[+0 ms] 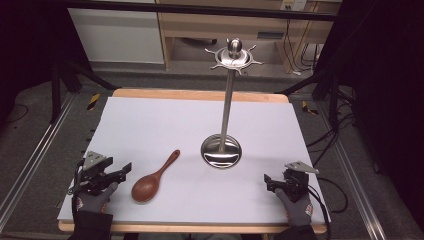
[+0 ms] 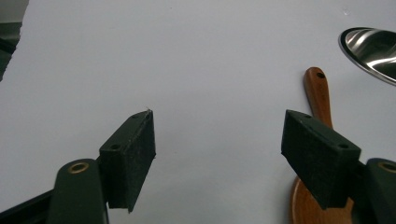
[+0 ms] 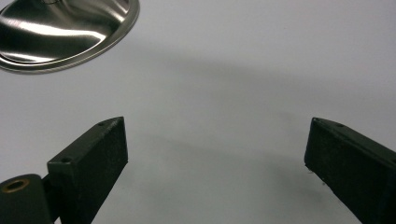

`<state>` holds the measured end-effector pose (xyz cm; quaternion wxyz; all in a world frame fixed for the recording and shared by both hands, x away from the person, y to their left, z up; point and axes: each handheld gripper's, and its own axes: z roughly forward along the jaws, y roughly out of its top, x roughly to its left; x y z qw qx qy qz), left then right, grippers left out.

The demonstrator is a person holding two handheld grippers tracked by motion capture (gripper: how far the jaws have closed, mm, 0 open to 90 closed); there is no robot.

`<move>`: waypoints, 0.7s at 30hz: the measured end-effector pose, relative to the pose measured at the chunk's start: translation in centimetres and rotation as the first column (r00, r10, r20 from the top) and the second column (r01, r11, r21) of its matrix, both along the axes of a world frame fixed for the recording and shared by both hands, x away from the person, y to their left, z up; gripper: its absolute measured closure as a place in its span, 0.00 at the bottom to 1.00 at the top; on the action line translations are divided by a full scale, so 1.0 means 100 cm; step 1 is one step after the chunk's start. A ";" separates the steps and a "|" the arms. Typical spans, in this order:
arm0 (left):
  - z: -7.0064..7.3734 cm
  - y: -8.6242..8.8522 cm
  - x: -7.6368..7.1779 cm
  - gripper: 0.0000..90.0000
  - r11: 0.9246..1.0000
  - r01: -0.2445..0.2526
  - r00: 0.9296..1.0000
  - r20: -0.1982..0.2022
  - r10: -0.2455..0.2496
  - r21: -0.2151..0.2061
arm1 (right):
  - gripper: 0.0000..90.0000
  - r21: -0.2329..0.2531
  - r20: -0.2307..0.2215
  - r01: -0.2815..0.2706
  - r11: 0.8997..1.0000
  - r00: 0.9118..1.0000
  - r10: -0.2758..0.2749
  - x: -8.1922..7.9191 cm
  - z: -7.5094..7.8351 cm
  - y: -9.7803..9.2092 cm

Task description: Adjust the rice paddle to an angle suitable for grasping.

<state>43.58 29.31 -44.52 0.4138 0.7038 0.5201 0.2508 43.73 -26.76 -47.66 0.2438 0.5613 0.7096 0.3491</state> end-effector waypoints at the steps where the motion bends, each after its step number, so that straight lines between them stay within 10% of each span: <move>1: 0.002 -0.002 -0.001 0.29 1.000 0.008 1.000 0.001 -0.008 0.003 | 0.07 -0.011 -0.003 0.005 1.000 1.000 -0.005 0.000 0.000 0.000; 21: 0.020 -0.024 -0.005 0.29 0.995 0.088 0.996 -0.001 -0.088 0.040 | 0.13 -0.067 -0.002 0.026 0.997 1.000 -0.026 -0.002 0.004 -0.005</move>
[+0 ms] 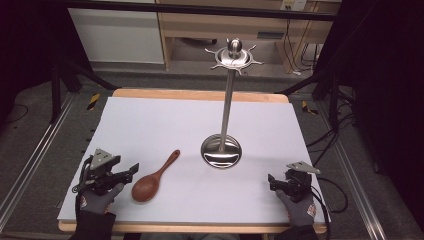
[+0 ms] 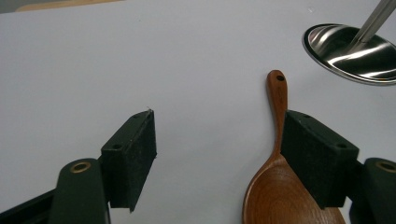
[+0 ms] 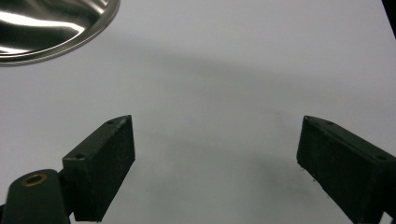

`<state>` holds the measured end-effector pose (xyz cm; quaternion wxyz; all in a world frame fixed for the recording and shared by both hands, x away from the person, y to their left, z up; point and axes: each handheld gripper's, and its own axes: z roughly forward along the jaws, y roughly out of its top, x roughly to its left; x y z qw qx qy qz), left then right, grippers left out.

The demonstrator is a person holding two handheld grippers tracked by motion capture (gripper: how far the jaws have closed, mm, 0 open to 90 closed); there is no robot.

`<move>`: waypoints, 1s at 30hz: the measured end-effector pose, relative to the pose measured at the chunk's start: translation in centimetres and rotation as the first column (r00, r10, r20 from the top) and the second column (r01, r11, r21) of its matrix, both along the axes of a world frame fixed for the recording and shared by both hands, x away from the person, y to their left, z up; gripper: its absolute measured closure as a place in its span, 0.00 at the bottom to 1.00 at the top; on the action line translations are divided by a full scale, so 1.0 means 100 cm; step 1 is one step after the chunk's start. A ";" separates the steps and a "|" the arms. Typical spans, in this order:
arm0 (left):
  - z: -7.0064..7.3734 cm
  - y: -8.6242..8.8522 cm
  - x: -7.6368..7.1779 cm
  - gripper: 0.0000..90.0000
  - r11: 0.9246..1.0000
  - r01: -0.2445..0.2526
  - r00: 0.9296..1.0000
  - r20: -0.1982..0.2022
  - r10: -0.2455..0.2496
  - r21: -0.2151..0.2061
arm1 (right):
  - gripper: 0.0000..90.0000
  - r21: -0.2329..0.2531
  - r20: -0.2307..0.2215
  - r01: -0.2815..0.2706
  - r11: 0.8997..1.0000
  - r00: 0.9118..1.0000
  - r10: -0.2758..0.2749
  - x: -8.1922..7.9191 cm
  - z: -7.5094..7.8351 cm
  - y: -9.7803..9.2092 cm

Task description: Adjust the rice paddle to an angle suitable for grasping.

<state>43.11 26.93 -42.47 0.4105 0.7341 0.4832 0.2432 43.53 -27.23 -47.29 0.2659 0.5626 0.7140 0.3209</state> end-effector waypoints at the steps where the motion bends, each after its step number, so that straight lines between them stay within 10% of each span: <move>1: 0.000 0.000 0.000 0.29 1.000 0.000 1.000 0.000 0.000 0.000 | 0.13 0.000 0.000 0.000 1.000 1.000 0.000 0.000 0.000 0.000; 30: 0.025 -0.040 0.025 0.29 0.985 0.143 0.987 -0.087 -0.135 0.098 | 0.16 -0.018 -0.008 -0.045 0.999 0.999 0.045 -0.004 0.004 0.009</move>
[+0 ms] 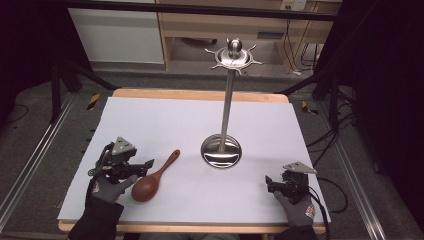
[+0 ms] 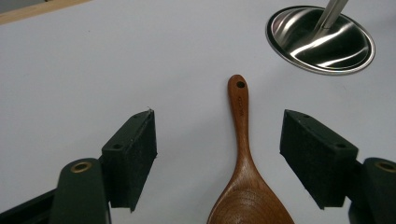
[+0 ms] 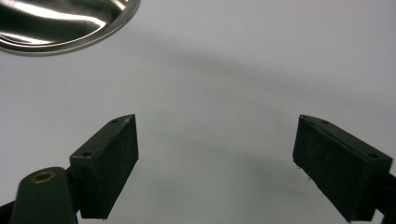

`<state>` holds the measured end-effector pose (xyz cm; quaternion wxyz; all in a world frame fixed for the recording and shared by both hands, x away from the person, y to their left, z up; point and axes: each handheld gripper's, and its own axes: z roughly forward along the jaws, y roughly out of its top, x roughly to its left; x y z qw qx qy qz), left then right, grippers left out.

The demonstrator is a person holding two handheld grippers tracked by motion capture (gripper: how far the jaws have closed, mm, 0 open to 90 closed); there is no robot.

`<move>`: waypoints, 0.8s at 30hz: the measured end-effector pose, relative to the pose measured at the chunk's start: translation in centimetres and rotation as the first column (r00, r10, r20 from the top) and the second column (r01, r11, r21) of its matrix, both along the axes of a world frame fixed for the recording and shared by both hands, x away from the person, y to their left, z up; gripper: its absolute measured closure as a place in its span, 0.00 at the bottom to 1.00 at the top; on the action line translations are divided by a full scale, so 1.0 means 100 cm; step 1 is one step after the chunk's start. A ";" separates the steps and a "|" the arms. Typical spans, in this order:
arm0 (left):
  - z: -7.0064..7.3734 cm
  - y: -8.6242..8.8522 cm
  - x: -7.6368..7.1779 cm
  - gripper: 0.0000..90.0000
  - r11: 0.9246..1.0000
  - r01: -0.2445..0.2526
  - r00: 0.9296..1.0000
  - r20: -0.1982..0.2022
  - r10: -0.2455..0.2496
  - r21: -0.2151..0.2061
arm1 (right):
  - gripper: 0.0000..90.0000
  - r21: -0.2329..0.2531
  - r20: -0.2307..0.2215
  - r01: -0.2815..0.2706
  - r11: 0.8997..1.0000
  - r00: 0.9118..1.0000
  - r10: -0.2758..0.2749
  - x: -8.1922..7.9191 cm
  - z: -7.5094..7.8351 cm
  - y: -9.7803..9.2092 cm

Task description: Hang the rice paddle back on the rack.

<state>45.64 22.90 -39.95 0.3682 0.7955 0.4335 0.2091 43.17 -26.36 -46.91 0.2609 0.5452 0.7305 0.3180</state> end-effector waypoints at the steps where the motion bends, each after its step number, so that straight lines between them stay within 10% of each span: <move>1: 0.000 -0.001 0.001 0.30 1.000 0.006 1.000 -0.005 -0.006 0.009 | 0.16 0.008 0.001 -0.001 1.000 1.000 0.001 0.000 0.000 0.000; 24: -0.008 -0.028 0.020 0.38 0.991 0.079 0.985 -0.162 -0.060 0.109 | 0.16 0.017 -0.007 -0.016 1.000 1.000 0.016 0.000 0.000 0.001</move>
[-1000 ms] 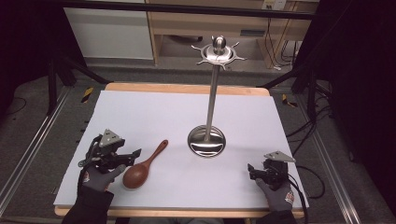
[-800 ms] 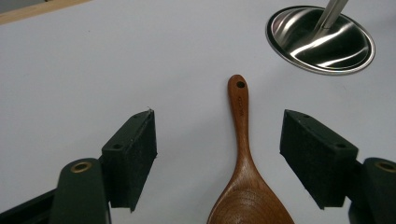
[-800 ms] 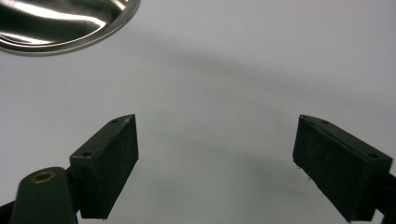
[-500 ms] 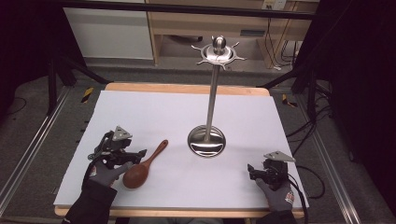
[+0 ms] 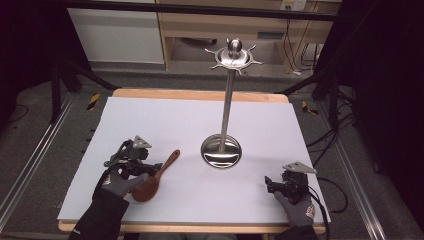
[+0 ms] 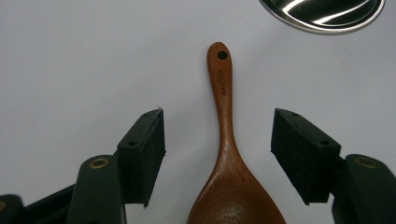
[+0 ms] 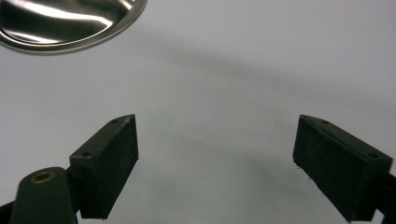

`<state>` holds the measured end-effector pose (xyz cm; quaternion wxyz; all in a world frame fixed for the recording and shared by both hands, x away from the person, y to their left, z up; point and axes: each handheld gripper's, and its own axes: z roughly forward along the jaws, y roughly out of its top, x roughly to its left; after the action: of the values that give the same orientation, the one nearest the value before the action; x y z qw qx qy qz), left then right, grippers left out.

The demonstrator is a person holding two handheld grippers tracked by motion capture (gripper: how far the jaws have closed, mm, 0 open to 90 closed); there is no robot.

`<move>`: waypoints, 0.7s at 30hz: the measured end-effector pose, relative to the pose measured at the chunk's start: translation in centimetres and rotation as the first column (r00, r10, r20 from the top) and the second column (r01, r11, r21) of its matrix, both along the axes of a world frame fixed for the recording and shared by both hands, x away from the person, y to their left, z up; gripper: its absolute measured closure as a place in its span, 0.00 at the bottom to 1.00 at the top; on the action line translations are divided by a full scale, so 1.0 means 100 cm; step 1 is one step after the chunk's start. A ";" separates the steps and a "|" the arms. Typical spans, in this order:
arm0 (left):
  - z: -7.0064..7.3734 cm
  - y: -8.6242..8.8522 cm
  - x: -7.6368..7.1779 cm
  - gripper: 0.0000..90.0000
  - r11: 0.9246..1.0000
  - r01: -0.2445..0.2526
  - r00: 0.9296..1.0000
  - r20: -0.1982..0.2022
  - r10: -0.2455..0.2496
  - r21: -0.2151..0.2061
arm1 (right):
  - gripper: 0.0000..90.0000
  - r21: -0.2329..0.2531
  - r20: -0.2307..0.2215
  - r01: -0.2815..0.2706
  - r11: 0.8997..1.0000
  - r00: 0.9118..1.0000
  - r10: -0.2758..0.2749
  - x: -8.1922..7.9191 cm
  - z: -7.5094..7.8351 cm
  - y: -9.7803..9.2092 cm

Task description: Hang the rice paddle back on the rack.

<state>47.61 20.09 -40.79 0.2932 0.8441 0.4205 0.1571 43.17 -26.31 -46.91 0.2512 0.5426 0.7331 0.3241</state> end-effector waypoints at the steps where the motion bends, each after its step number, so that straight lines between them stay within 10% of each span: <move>1: 0.000 0.000 0.000 0.39 1.000 0.000 1.000 0.000 0.000 0.000 | 0.16 0.000 0.000 0.000 1.000 1.000 0.000 0.000 0.000 0.000; 21: -0.008 -0.015 0.014 0.55 0.996 0.051 0.991 -0.124 -0.041 0.078 | 0.16 -0.005 -0.026 -0.016 1.000 1.000 0.016 0.002 -0.002 0.001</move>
<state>49.02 18.60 -41.57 0.2360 0.8728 0.4114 0.1150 43.41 -26.24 -47.07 0.2405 0.5402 0.7414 0.3174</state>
